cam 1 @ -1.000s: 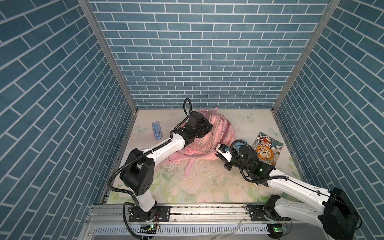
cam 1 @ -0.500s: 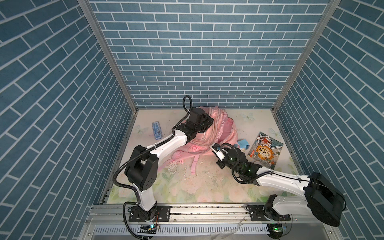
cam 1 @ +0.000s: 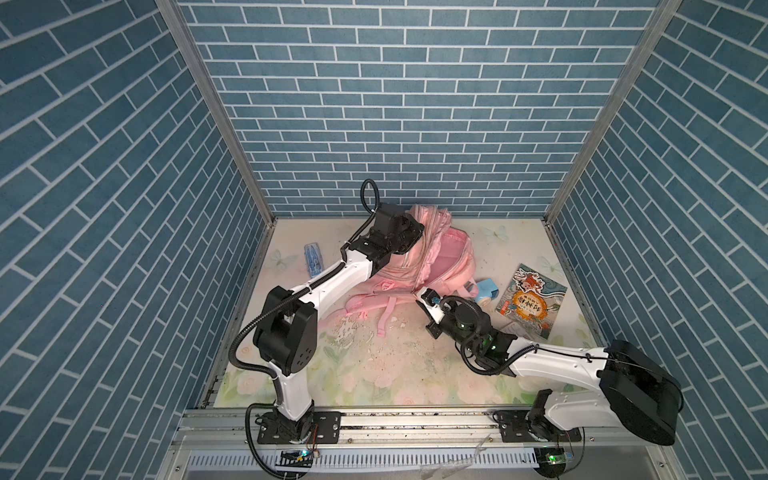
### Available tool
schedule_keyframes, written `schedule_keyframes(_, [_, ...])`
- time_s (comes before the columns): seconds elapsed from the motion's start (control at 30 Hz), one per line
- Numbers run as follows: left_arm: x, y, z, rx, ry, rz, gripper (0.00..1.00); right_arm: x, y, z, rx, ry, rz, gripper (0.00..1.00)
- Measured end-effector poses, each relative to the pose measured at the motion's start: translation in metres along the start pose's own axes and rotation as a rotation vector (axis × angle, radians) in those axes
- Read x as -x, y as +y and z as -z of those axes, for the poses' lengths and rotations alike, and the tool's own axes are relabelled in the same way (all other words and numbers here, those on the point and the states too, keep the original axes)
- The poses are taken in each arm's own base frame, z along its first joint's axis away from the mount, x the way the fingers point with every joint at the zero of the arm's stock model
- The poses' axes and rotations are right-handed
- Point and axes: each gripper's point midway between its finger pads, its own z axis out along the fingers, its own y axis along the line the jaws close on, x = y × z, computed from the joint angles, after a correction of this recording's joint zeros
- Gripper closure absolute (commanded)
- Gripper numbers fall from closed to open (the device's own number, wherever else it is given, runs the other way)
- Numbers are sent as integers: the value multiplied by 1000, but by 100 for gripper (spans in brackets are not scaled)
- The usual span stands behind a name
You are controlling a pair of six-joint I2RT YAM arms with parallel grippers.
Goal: Pack the student bag
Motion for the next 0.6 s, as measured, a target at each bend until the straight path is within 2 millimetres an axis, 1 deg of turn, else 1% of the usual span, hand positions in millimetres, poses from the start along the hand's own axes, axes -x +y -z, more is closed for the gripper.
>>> schedule_keyframes(0.1, [3,-4,1,-7,-5,0,100,0,-3,5,-18,-11,-1,100])
schedule_keyframes(0.23, [3,-5,-1,-10,-6,5,100,-3,-5,3,-34,10,2,100])
schedule_keyframes(0.33, [7,-9,-6,-17,-19,16,100,-6,-6,-7,-48,31,6,100])
schedule_keyframes(0.47, [13,-17,-14,-24,-40,30,100,-15,-1,-21,-44,49,12,100])
schedule_keyframes(0.6, [19,-30,-22,-38,-51,31,100,-14,1,-30,-46,17,9,100])
